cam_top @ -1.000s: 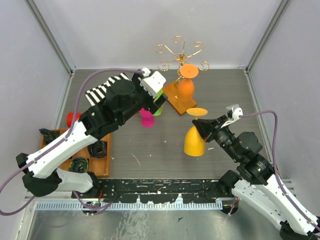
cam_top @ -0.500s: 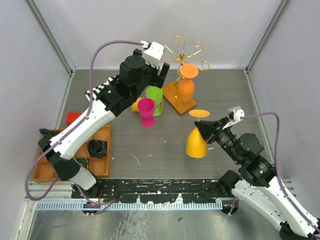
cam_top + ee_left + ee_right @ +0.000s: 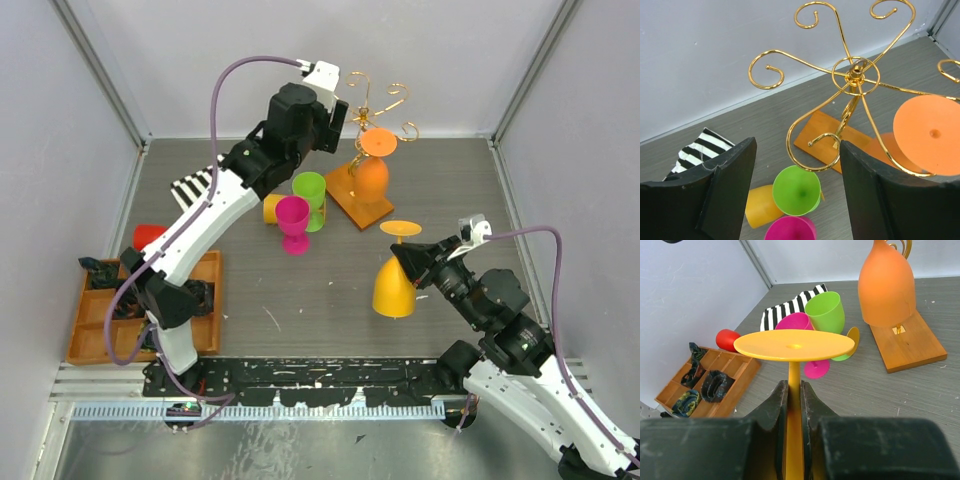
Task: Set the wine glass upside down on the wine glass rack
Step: Adjust the wine rack at the center of the board.
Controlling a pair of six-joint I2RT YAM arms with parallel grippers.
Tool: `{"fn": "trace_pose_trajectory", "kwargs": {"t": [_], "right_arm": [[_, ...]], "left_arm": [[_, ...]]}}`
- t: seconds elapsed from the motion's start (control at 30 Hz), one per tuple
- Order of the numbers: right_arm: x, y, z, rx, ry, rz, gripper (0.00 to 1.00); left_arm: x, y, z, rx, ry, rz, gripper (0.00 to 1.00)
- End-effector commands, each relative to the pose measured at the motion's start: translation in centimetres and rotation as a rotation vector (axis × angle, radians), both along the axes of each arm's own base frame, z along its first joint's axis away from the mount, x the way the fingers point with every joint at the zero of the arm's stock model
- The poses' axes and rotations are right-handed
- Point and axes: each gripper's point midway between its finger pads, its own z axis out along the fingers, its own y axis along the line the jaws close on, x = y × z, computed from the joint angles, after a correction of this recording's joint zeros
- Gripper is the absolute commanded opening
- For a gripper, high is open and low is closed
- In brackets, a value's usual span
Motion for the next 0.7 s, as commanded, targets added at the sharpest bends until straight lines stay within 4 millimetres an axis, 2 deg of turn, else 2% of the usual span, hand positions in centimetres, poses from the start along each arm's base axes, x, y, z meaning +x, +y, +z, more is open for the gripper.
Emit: {"fn": "trace_pose_trajectory", "kwargs": {"t": [0.0,0.43,0.67], "right_arm": [[-0.1,-0.3,1.3,0.045,-0.027,-0.012,0.01],[-0.1,-0.4,1.1,0.041,-0.024,-0.016,0.01],[-0.2,-0.3,1.0,0.041,-0.023,-0.013,0.01]], "left_arm": [[0.8,-0.3,-0.4,-0.014,0.039,0.027,0.72],[1.5,-1.2,-4.0,0.033,0.12,0.029,0.67],[1.9,-1.5,-4.7,0.065,0.126,0.029,0.52]]}}
